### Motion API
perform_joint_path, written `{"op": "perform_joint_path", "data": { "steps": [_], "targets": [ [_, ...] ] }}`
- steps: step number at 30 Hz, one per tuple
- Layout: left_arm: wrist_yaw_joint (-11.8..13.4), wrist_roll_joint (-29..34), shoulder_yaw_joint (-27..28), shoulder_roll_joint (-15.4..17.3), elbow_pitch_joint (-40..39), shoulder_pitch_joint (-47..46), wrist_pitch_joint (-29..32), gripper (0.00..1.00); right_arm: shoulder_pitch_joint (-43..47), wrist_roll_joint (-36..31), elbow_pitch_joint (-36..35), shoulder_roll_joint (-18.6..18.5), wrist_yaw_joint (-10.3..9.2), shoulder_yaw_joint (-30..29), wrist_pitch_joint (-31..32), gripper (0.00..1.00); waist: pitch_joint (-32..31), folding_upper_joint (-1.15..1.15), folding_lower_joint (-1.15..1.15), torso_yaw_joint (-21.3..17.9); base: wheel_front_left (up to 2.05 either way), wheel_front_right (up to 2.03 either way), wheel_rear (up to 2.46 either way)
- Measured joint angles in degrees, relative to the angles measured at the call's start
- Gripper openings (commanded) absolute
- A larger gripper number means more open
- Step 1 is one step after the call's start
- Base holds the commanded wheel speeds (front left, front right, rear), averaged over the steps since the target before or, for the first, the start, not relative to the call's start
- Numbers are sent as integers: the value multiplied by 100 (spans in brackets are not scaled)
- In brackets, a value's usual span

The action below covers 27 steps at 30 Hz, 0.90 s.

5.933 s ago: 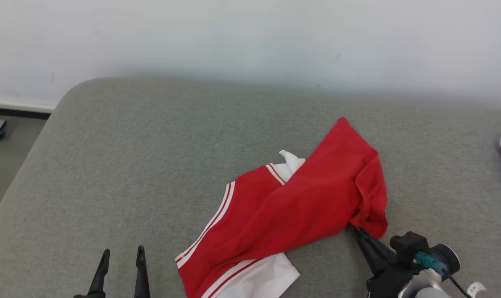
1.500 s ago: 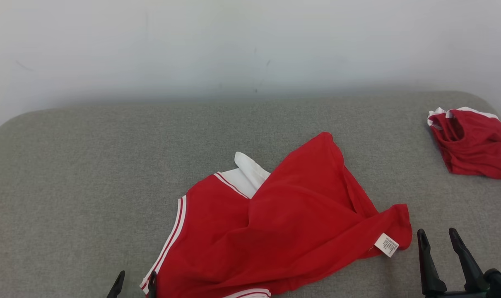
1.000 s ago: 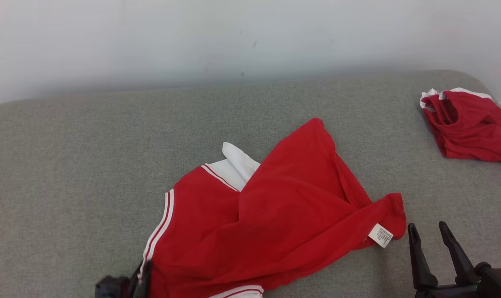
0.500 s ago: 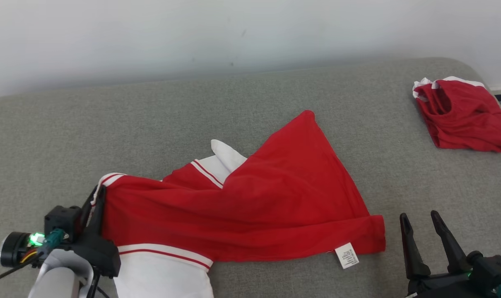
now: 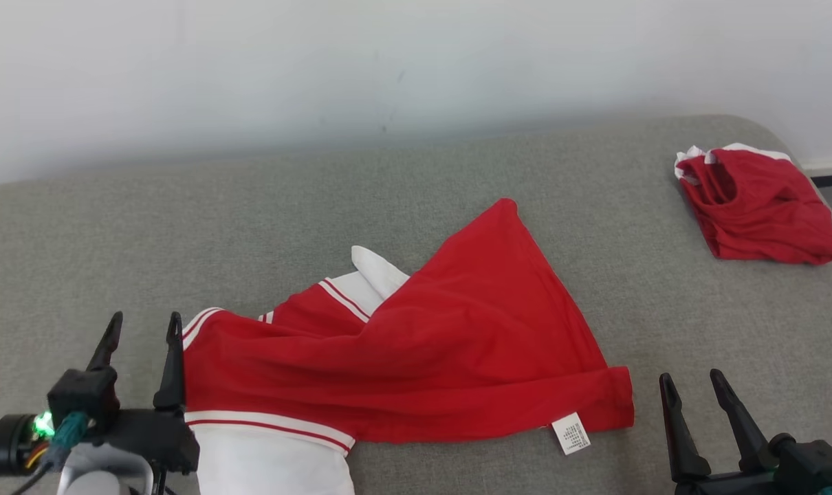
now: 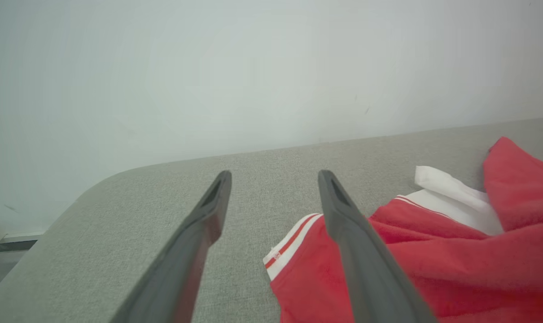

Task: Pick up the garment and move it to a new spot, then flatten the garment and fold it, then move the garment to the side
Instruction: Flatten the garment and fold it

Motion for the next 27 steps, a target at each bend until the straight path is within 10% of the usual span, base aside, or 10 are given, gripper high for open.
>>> {"op": "perform_joint_path", "data": {
  "steps": [27],
  "targets": [
    [298,542,1094,-1012,-2927,2542,0,100,494,-108,54,322,0,-234,-1,100,-661,-1,-1,605,0,0,0]
  ]
}}
